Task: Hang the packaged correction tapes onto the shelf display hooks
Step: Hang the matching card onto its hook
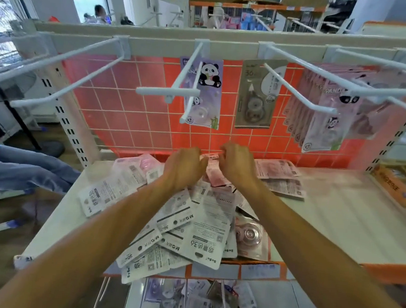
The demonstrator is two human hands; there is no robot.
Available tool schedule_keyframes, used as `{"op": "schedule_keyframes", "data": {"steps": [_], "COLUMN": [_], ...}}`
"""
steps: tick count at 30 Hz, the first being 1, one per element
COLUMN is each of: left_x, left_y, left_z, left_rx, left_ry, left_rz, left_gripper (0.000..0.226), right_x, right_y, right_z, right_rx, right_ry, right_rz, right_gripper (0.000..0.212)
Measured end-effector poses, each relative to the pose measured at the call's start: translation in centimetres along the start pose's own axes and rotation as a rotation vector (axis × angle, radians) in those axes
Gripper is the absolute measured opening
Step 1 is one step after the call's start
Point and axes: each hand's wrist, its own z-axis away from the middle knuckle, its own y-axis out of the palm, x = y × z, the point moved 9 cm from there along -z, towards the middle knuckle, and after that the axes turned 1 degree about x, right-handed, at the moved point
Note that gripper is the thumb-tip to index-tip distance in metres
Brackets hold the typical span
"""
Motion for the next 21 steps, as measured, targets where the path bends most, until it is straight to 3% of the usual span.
{"op": "schedule_keyframes", "data": {"steps": [8, 14, 21], "left_x": [-7.6, -10.4, -10.5], "left_y": [4.1, 6.1, 7.5], "left_z": [2.1, 3.7, 4.6], "left_rx": [0.14, 0.204, 0.228], "left_ry": [0.194, 0.239, 0.248], "left_rz": [-0.281, -0.321, -0.375], "left_gripper": [0.036, 0.024, 0.016], "right_x": [-5.7, -8.3, -9.6], "right_y": [2.2, 4.0, 3.7], "right_z": [4.7, 7.2, 8.5], "right_rx": [0.137, 0.302, 0.313], "right_ry": [0.048, 0.068, 0.083], "right_rz": [0.06, -0.011, -0.109], "right_gripper": [0.028, 0.012, 0.042]}}
